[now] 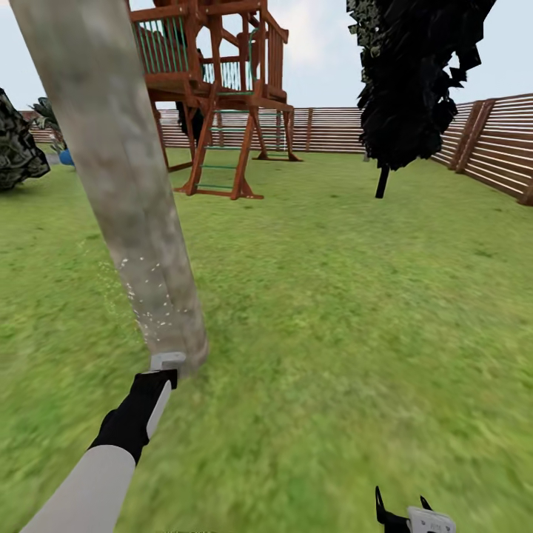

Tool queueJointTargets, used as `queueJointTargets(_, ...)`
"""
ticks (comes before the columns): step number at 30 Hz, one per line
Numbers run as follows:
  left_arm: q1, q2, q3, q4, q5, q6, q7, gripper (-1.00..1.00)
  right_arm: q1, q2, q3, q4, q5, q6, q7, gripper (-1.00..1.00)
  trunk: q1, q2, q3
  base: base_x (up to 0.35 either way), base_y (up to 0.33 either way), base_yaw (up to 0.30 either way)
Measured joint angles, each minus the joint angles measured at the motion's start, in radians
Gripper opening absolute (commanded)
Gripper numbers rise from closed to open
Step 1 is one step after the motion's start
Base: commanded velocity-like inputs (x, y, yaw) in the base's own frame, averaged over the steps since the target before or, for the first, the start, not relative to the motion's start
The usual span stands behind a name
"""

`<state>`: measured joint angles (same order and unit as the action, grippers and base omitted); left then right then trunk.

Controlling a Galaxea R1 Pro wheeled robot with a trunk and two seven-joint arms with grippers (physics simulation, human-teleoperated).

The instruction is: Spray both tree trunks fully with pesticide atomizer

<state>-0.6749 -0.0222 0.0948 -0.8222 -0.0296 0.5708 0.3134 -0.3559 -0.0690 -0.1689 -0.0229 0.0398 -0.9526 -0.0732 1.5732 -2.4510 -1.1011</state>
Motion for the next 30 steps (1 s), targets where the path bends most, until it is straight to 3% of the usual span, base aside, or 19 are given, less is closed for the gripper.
queueJointTargets(5, 0.0, -0.003, -0.001, 0.0, 0.001, 0.001, 0.0, -1.0, 0.0, 0.0, 0.0, 0.0, 0.0, 0.0, 0.0, 1.0, 0.0, 0.0, 0.0, 0.012, -0.008, 0.25)
queueJointTargets(10, 0.0, -0.005, -0.001, 0.001, -0.001, 0.007, 0.0, -1.0, 0.0, 0.001, 0.001, 0.0, 0.0, 0.0, 0.001, 1.0, 0.0, 0.0, 0.0, 0.178, -0.173, 0.025)
queueJointTargets(15, 0.0, 0.004, -0.001, 0.002, -0.001, 0.102, 0.001, -1.0, 0.0, 0.001, 0.0, 0.0, 0.0, 0.0, 0.0, 1.0, 0.0, 0.0, 0.0, 0.24, -0.175, 0.042)
queueJointTargets(20, 0.0, 0.0, -0.005, 0.002, 0.0, 0.105, 0.001, -1.0, 0.0, 0.002, 0.0, 0.001, 0.0, 0.0, 0.0, 1.0, 0.0, 0.0, 0.0, 0.203, -0.2, 0.257)
queueJointTargets(30, 0.0, -0.005, -0.007, 0.002, -0.003, 0.104, 0.001, -1.0, 0.0, 0.002, 0.0, 0.001, 0.0, 0.0, 0.0, 1.0, 0.0, 0.0, 0.0, 0.011, -0.274, 0.245)
